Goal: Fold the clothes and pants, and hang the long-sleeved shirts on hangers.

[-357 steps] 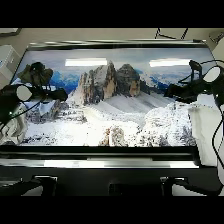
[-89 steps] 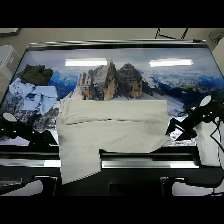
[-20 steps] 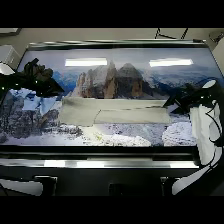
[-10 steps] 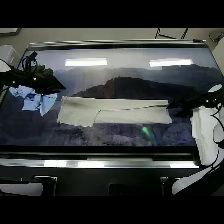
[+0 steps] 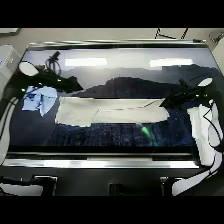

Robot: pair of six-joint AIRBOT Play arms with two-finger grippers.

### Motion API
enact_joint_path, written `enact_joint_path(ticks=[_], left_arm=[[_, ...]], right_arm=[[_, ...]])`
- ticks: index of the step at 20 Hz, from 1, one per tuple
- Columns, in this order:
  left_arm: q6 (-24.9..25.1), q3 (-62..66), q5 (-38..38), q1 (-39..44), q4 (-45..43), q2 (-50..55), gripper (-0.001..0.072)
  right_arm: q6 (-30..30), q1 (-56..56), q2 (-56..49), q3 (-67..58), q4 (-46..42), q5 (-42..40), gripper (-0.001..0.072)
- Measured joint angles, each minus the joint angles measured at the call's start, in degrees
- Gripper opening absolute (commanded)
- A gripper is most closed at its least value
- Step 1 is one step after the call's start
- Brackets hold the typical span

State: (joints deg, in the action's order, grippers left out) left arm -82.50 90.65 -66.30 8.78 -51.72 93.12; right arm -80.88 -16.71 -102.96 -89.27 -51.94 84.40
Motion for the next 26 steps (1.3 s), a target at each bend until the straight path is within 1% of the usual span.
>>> enact_joint_path(ticks=[1,3,5,6,9,10,12,14,16,18,20,23,26], left_arm=[[-0.1,-1.0,2.6,2.8,0.0,1.3,0.0043],[-1.1,-2.4,6.4,8.4,0.1,4.3,0.0043],[-2.1,-3.1,8.9,13.7,0.2,7.5,0.0042],[-3.0,-3.3,10.1,16.0,0.2,9.0,0.0030],[-9.3,-3.7,15.9,22.8,1.2,13.6,0.0024],[-11.4,-3.7,18.1,24.9,3.1,14.9,0.0024],[-13.6,-3.8,23.6,29.3,10.3,17.3,0.0023],[-14.0,-3.8,31.2,33.5,18.9,18.8,0.0023],[-14.0,-3.8,36.9,35.3,24.6,19.5,0.0021],[-12.6,-3.8,38.2,34.2,26.3,19.4,0.0019],[-11.3,-3.9,35.8,29.7,22.6,17.7,0.0019],[-10.7,-3.9,28.3,18.8,11.0,10.9,0.0019],[-10.8,-3.9,20.6,6.0,0.1,0.1,0.0021]], right_arm=[[0.1,0.4,2.6,0.0,1.3,0.8,0.0036],[-0.2,1.8,8.5,0.0,3.1,2.9,0.0036],[-1.5,3.6,14.4,0.0,4.5,4.5,0.0036],[-2.3,4.7,17.6,0.0,5.0,5.1,0.0037],[-5.2,8.3,26.2,0.0,5.9,6.2,0.0037],[-6.2,9.5,28.3,0.0,5.9,6.2,0.0037],[-7.9,11.5,31.9,0.0,6.2,5.4,0.0037],[-9.5,13.0,33.7,0.0,6.3,4.1,0.0037],[-10.9,13.8,34.2,0.0,6.4,2.1,0.0037],[-11.6,14.7,33.3,0.0,7.4,-0.6,0.0037],[-11.4,16.8,30.9,0.0,9.6,-3.5,0.0037],[-9.6,22.6,25.1,0.0,15.3,-10.1,0.0037],[-7.9,30.1,17.2,0.0,21.7,-18.1,0.0038]])
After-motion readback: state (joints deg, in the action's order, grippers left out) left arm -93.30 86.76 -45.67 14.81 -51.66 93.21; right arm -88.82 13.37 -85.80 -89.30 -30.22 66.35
